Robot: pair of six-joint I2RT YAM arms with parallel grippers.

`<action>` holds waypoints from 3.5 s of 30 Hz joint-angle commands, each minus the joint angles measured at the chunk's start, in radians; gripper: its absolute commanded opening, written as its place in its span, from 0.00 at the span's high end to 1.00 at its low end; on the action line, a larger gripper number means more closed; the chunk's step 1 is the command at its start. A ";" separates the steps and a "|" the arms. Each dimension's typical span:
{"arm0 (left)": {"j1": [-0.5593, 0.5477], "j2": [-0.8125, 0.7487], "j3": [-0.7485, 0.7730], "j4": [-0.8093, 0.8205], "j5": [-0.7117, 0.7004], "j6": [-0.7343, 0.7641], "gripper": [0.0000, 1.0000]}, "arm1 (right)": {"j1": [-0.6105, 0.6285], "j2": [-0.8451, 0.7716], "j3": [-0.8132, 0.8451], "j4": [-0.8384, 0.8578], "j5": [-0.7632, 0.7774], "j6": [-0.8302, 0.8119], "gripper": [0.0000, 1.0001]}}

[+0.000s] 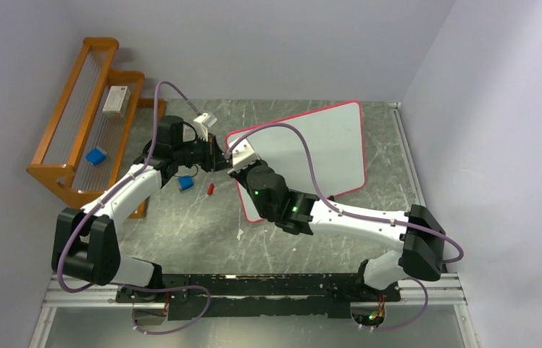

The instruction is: Write a sentence on the whiteboard

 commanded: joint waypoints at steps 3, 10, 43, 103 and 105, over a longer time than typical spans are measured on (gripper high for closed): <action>0.009 -0.018 0.003 -0.025 -0.048 0.028 0.95 | 0.007 0.022 0.044 0.007 0.027 -0.003 1.00; 0.009 -0.018 0.002 -0.025 -0.048 0.028 0.95 | 0.007 0.036 0.058 -0.010 0.029 0.000 1.00; 0.003 -0.021 0.000 -0.022 -0.040 0.034 0.95 | 0.007 0.035 0.044 -0.020 0.105 -0.026 1.00; -0.011 -0.029 -0.001 -0.025 -0.045 0.039 0.95 | 0.004 0.074 0.079 -0.076 0.061 0.022 1.00; -0.011 -0.028 -0.001 -0.025 -0.045 0.040 0.95 | 0.004 0.071 0.072 -0.075 0.076 0.019 1.00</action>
